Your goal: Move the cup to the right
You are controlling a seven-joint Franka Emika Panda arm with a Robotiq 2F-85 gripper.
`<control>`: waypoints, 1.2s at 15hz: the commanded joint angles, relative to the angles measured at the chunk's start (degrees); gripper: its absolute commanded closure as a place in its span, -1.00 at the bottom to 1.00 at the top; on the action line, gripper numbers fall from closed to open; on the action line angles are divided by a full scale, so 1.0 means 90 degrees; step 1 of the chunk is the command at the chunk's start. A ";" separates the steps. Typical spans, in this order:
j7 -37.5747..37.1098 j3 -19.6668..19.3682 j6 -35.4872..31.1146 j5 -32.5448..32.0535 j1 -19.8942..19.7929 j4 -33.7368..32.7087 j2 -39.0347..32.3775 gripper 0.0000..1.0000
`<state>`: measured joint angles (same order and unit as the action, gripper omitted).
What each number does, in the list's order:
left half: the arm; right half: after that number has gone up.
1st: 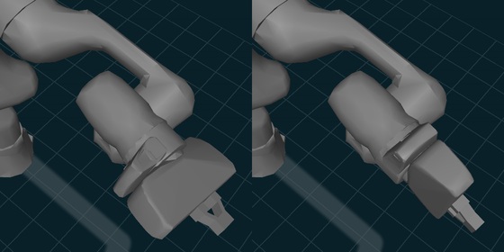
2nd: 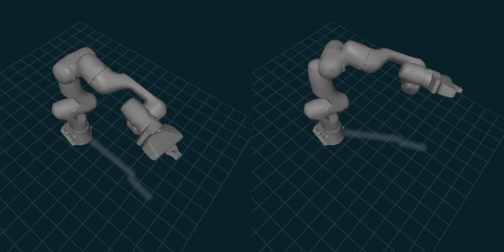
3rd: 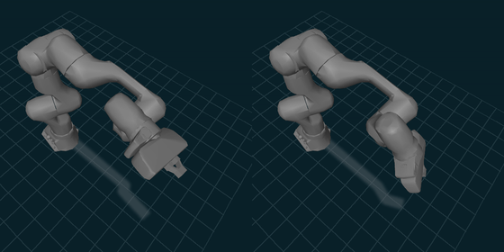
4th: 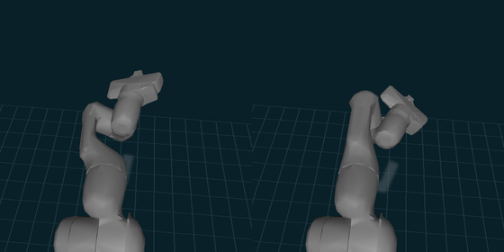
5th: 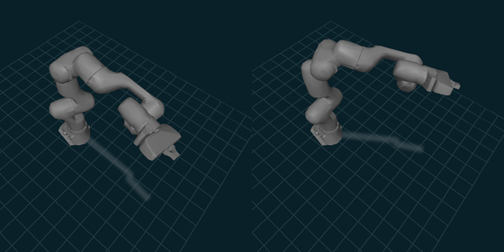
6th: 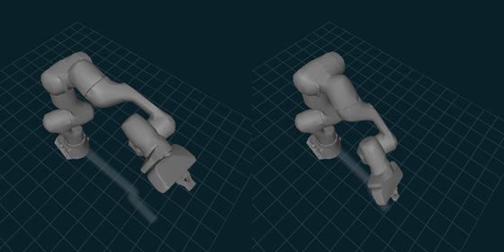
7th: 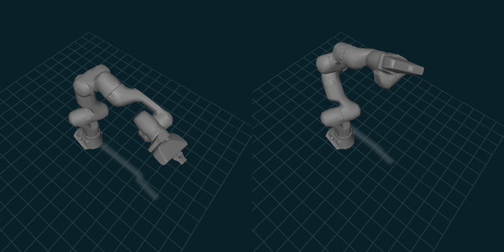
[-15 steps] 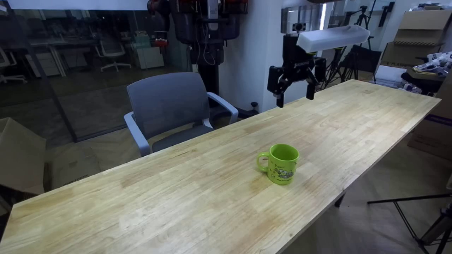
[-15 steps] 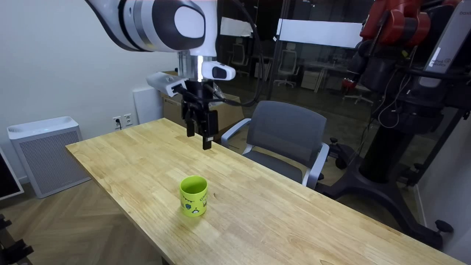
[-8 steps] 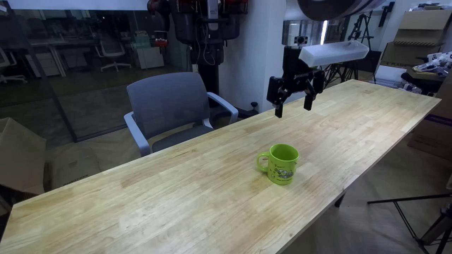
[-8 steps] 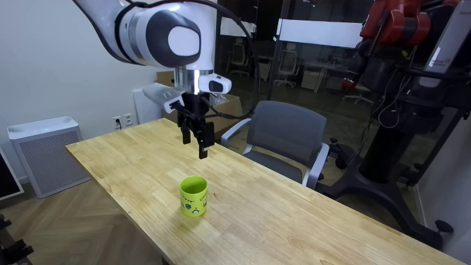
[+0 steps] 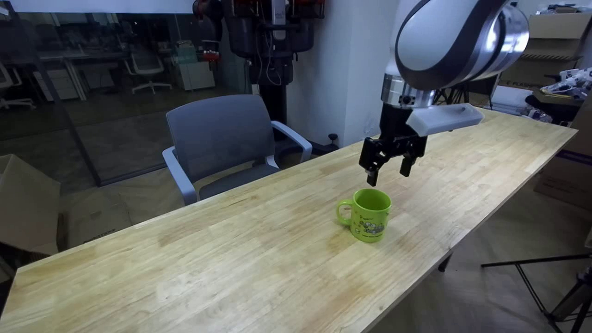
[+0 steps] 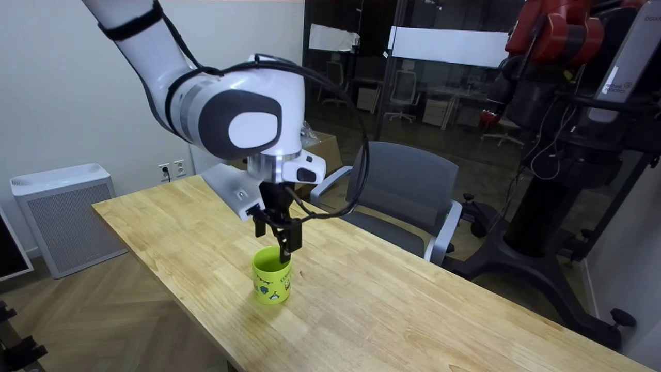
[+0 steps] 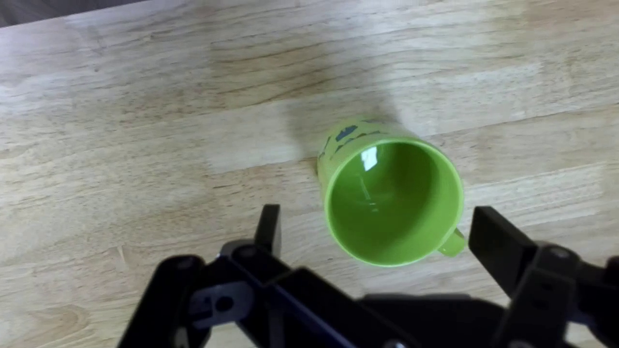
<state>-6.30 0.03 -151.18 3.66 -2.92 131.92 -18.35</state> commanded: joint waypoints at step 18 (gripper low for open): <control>-0.0040 -0.0383 0.0028 0.0052 0.0049 -0.1193 -0.1542 -1.00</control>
<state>-4.64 -2.65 -153.16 4.62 -3.75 124.76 -29.59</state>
